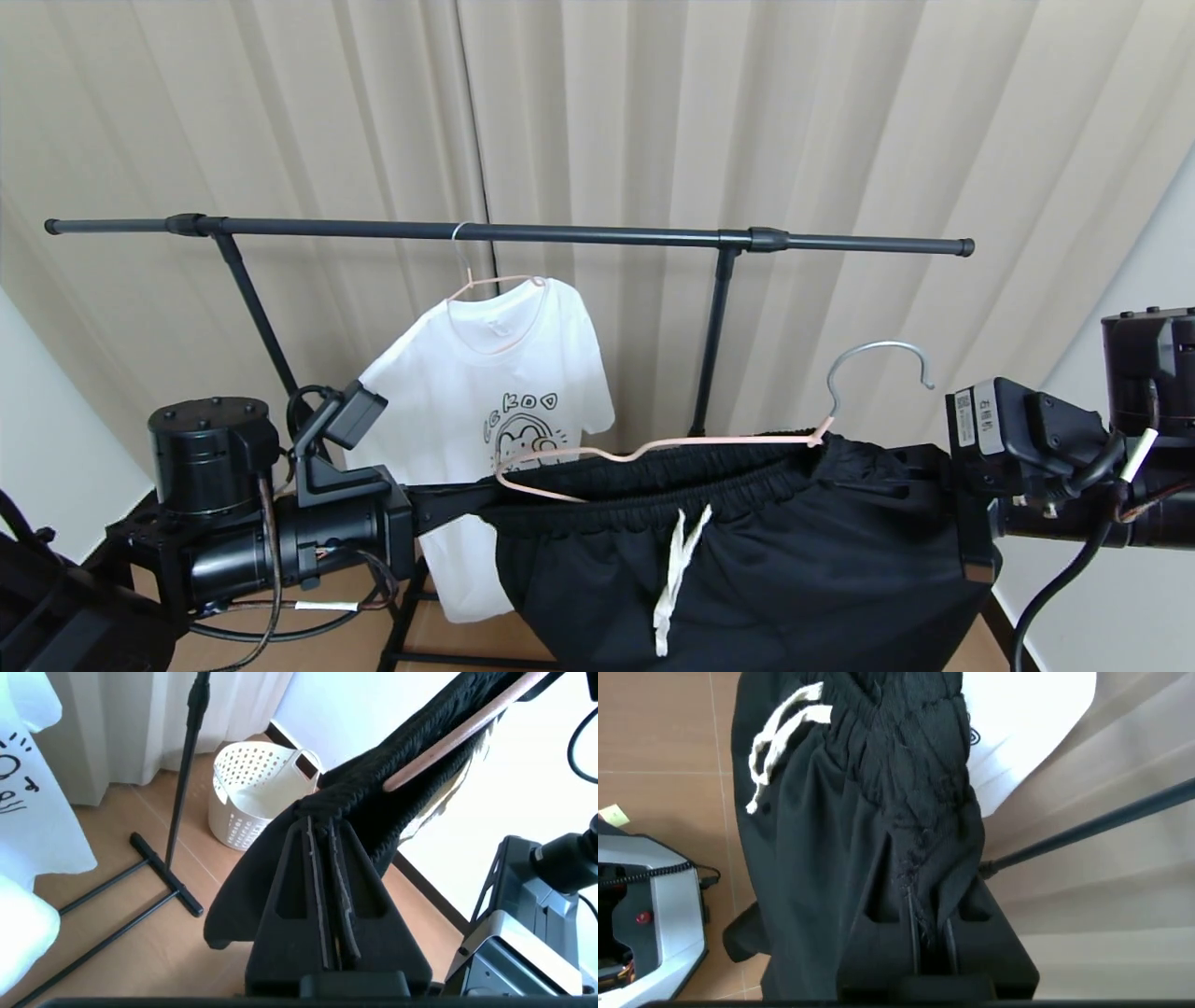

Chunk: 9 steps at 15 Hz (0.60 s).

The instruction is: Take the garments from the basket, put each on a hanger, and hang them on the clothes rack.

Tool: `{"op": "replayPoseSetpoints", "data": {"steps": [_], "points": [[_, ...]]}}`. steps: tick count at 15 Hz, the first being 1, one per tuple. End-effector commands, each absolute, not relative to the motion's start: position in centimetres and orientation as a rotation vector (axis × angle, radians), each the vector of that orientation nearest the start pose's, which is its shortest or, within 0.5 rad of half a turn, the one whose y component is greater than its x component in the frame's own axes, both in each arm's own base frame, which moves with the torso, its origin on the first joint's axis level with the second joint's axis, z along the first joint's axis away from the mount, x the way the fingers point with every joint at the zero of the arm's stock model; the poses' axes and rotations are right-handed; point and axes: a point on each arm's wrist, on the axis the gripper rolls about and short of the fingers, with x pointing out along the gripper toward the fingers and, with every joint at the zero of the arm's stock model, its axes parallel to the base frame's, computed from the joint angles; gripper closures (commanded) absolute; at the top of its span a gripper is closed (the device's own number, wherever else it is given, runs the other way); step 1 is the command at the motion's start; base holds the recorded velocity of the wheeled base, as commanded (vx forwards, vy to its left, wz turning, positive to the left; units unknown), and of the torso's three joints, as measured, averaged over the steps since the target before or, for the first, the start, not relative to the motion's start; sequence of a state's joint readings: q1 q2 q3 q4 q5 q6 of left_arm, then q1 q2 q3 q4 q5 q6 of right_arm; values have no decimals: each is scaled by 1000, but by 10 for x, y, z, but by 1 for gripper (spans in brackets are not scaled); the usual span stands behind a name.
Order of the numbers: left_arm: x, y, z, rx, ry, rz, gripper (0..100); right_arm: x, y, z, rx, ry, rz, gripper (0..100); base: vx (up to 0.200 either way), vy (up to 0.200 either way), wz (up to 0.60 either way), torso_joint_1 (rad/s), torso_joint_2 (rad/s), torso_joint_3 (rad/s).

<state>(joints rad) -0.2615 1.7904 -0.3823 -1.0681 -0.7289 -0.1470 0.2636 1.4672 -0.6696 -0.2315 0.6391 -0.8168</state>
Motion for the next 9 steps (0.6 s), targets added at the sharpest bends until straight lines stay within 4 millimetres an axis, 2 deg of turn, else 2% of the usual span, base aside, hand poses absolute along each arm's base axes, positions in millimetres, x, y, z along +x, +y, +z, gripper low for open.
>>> {"op": "replayPoseSetpoints", "data": {"steps": [1,5,9], "points": [[250,-82,102,-215,411,-953,100,219,74,168,-631,206,1054,100,0,0,0,0,0,0],[259,-81,119,-219,435,-920,100,225,78,155,-645,262,1057,100,0,0,0,0,0,0],[267,-81,152,-221,453,-908,100,229,79,148,-649,301,1048,100,0,0,0,0,0,0]]}}
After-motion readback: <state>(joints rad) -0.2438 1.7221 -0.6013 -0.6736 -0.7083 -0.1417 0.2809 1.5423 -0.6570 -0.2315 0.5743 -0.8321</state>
